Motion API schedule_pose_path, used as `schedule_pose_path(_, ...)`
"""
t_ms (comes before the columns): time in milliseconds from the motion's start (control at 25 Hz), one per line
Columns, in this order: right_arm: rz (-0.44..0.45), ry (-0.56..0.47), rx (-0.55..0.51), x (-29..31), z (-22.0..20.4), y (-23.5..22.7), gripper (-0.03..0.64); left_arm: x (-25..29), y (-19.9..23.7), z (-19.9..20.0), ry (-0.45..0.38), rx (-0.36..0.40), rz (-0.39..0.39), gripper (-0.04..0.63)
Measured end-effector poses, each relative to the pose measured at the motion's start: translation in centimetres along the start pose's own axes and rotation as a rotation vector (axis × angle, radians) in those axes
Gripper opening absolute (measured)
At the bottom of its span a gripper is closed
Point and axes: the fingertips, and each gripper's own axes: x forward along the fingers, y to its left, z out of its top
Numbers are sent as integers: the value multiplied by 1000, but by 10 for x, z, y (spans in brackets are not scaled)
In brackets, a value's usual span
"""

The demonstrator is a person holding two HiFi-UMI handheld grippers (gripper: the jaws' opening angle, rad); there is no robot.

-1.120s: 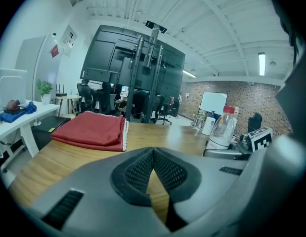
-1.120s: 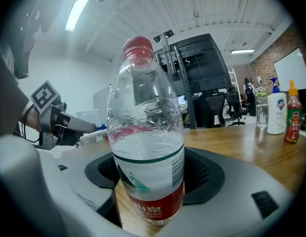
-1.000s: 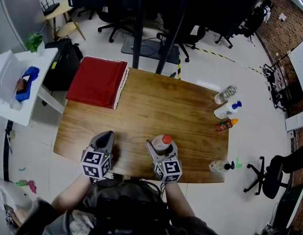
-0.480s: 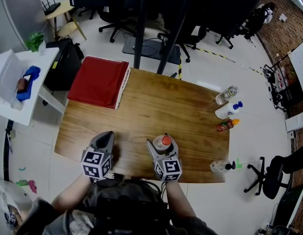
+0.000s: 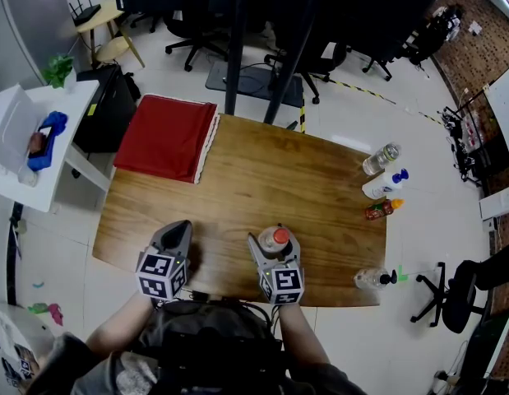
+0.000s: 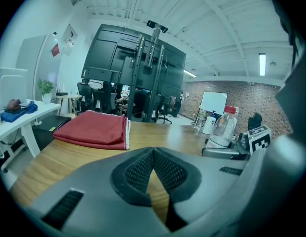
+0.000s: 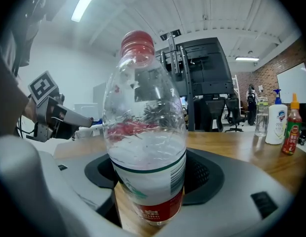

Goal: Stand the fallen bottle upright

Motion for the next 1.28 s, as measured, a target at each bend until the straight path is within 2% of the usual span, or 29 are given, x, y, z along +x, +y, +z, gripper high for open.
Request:
schedule_pose_path(200, 9, -10, 17, 1, 2, 2, 348, 0, 1, 1, 1, 3, -2, 32)
schedule_pose_path(280, 27, -16, 17, 2, 4, 5, 394, 0, 0, 0, 5, 1, -4, 32)
schedule_pose_path(440, 33, -33, 5, 1, 8, 8, 412, 0, -4, 0, 7, -1, -8, 32)
schedule_pose_path(480, 26, -41, 3, 1, 10, 8, 454, 0, -4, 0, 3, 1, -8, 32)
schedule_pose_path(600, 5, -50, -6, 1, 11, 6, 505, -1, -3, 1, 2, 1, -6, 32)
schedule_pose_path(760, -5, -56, -15, 0, 13, 6, 523, -3, -2, 1, 3, -3, -6, 32)
schedule_pose_path(1280, -26, -87, 24, -35, 21, 10, 525, -12, -6, 2, -10, -2, -19, 32)
